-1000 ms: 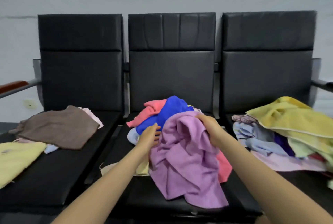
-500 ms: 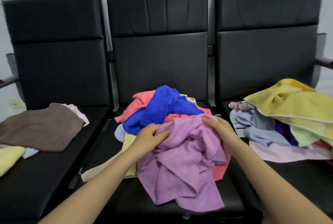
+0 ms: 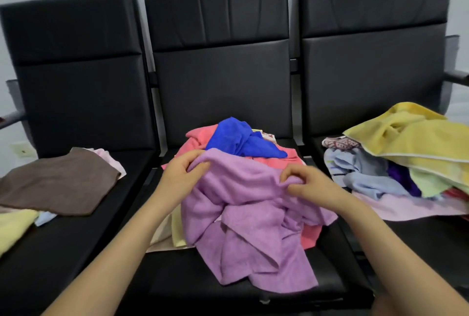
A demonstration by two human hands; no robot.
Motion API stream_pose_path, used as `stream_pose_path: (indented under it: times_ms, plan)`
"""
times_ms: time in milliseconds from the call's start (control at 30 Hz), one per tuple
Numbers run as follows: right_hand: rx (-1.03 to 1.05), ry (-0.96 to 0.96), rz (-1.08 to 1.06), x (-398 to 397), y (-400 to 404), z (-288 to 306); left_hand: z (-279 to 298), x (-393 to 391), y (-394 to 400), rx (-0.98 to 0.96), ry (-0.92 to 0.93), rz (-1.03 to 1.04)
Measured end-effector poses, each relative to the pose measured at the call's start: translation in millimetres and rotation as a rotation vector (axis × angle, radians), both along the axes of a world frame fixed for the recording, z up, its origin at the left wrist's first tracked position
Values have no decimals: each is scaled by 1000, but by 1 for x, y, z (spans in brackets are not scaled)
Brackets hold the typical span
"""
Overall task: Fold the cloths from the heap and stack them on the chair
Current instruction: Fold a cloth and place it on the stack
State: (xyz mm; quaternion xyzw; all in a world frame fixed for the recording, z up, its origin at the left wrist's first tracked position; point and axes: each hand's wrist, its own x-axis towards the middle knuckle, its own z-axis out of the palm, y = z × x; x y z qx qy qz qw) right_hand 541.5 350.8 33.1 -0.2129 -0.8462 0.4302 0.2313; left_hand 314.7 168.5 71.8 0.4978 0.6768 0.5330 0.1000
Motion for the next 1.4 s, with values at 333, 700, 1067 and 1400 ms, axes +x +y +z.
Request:
stream_pose_path:
  times_ms: [333, 700, 1067, 1400]
  plan:
    - [-200, 72, -305, -32, -35, -13, -30, -4, -23, -246, -284, 4]
    - [-594, -3, -255, -70, -47, -9, -26, 10, -19, -303, -161, -109]
    - [-905, 690, -409, -8, 0, 20, -30, -22, -25, -614, -50, -170]
    - [-410, 694, -457, -23, 5, 59, 20, -59, -9, 36, -768, -43]
